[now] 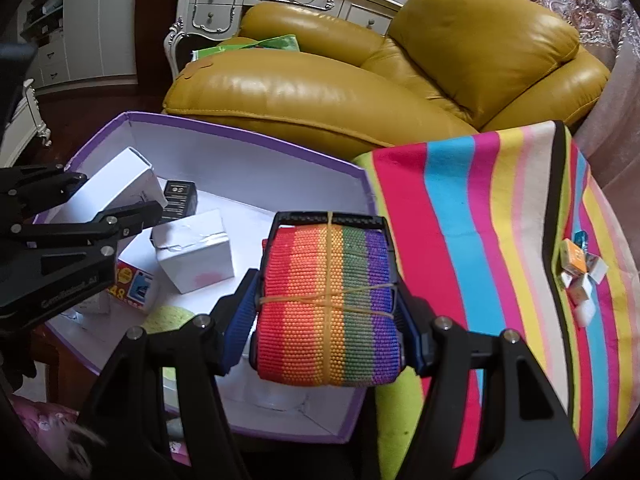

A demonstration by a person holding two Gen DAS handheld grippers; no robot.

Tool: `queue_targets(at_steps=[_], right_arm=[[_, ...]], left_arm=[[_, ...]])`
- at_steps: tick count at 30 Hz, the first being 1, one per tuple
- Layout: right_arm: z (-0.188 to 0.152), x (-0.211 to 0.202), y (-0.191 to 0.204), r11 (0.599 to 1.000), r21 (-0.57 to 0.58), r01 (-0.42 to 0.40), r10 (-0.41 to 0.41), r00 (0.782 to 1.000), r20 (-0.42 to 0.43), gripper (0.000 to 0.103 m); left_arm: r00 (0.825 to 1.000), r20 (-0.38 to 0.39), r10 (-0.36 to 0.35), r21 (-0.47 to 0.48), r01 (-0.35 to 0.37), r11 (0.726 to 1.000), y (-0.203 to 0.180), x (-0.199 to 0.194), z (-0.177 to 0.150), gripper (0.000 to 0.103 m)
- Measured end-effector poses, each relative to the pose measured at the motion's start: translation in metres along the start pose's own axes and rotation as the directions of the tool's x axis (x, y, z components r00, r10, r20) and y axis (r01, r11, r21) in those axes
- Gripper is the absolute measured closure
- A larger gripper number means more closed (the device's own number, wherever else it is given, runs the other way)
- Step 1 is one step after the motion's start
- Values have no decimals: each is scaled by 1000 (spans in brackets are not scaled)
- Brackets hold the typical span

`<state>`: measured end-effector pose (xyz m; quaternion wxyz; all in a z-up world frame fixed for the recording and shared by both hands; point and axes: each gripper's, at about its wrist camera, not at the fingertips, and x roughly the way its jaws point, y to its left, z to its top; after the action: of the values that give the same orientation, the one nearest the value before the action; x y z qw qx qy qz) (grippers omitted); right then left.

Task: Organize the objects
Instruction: 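Open both tools to drop the TS box and strap into the storage box, then grasp the white foam block with the right tool while the left grasps the Ding Zhi Dental box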

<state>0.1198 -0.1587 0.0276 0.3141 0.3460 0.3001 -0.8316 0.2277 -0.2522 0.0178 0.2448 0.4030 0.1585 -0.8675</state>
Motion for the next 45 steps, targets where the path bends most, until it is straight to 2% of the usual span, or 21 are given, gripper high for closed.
queue_targets(at_steps=[2,4,6,8,10,13,16,18,20,22,25,27,30,34,37,41,44,45], right_arm=[[1,1,-1,997,32,-71,70,997,17,37],[2,0,-9,971,100,-216,212,976,50,34],[-1,-2,-27,918,195,-345,332,938,96,21],[-7,-6,-46,887,258,-383,357,923,144,18],[-18,-11,-69,868,314,-384,343,922,182,17],[-41,-19,-109,865,385,-321,265,945,192,17],[-74,-30,-156,856,467,-223,159,972,173,16],[-100,-35,-188,838,525,-146,82,986,142,15],[-128,-37,-228,807,591,-21,-25,997,69,15],[-150,-37,-262,767,639,64,-88,996,5,15],[-188,-32,-321,677,722,146,-150,987,-60,15],[-205,-27,-349,629,756,181,-165,981,-98,15],[-215,-5,-389,578,782,232,-178,971,-157,15],[-212,26,-424,563,785,259,-174,965,-194,15],[-194,56,-446,573,774,270,-175,963,-207,15],[-166,94,-472,601,747,285,-181,959,-220,15],[-148,121,-488,640,698,322,-194,946,-258,14],[-145,125,-491,651,694,309,-187,951,-248,15]], left_arm=[[999,-10,35,-10,-35,999,4,3,0,66],[997,-14,82,-28,-82,996,9,5,2,64],[994,-16,107,-42,-108,993,11,5,6,55],[992,7,127,-61,-126,990,10,0,9,34],[991,27,128,-67,-126,990,4,-4,12,26],[995,36,89,-26,-89,996,-22,-4,23,23],[1000,25,9,68,-10,998,-72,1,36,21],[997,13,-70,161,67,985,-122,7,45,21],[989,-1,-146,227,142,963,-168,14,54,20],[975,2,-224,308,213,927,-227,25,66,19],[965,-12,-264,369,249,895,-298,50,80,18],[955,-63,-290,354,293,888,-335,75,90,18],[952,-95,-291,343,306,888,-370,104,100,18],[968,-90,-235,373,251,893,-385,130,99,18],[969,-88,-232,374,248,894,-386,138,98,16],[965,-93,-244,376,261,889,-387,136,97,11],[964,-103,-246,385,267,883,-387,136,96,5],[962,-111,-248,391,271,880,-388,136,96,3]])
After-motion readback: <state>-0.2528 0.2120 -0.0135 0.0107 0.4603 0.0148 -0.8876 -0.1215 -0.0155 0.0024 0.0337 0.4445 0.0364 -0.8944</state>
